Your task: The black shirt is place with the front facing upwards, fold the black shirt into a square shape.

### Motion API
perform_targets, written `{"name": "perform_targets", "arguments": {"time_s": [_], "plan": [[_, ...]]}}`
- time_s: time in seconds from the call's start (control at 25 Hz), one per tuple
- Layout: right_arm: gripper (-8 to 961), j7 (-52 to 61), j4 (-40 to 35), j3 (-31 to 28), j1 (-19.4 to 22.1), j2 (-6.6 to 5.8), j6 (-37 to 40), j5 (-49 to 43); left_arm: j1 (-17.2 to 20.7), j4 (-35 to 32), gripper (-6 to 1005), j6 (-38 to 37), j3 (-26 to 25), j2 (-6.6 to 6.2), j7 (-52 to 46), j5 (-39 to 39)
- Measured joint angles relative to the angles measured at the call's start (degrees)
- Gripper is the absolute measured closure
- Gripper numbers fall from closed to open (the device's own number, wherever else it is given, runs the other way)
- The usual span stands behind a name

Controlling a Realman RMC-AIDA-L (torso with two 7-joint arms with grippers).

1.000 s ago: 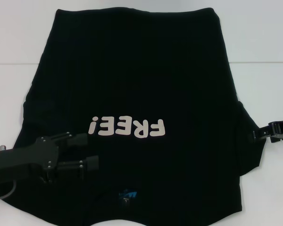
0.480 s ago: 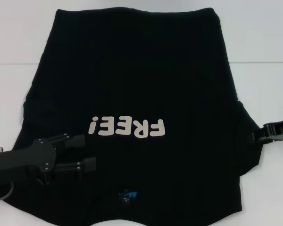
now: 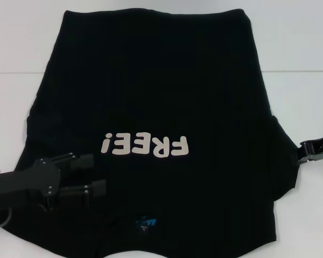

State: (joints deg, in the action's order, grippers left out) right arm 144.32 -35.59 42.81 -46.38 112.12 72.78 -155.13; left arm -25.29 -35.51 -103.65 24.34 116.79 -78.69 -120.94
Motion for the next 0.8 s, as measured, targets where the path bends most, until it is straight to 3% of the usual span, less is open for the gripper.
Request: {"name": "perform_targets", "arguments": {"time_s": [0.08, 0.52, 0.64, 0.8], "plan": [[852, 0.0, 0.0, 0.1, 0.0, -0.08, 0.0, 0.0, 0.1, 0.0, 111, 0.1, 0.0, 0.0, 0.0, 0.0], [950, 1.5, -1.6, -0.6, 0.5, -0.85, 1.7, 0.3, 0.2, 0.0, 112, 0.3, 0.0, -0.23, -0.3, 0.0], [900, 2.6, -2.6, -0.6, 0.9, -1.66, 2.8, 0.1, 0.2, 0.0, 112, 0.3, -0.1, -0.34, -0.4, 0.0], [834, 2.5, -3.0, -0.4, 1.1, -1.81, 3.8, 0.1, -0.1, 0.1, 112, 0.3, -1.2, -0.58, -0.4, 0.0]]}}
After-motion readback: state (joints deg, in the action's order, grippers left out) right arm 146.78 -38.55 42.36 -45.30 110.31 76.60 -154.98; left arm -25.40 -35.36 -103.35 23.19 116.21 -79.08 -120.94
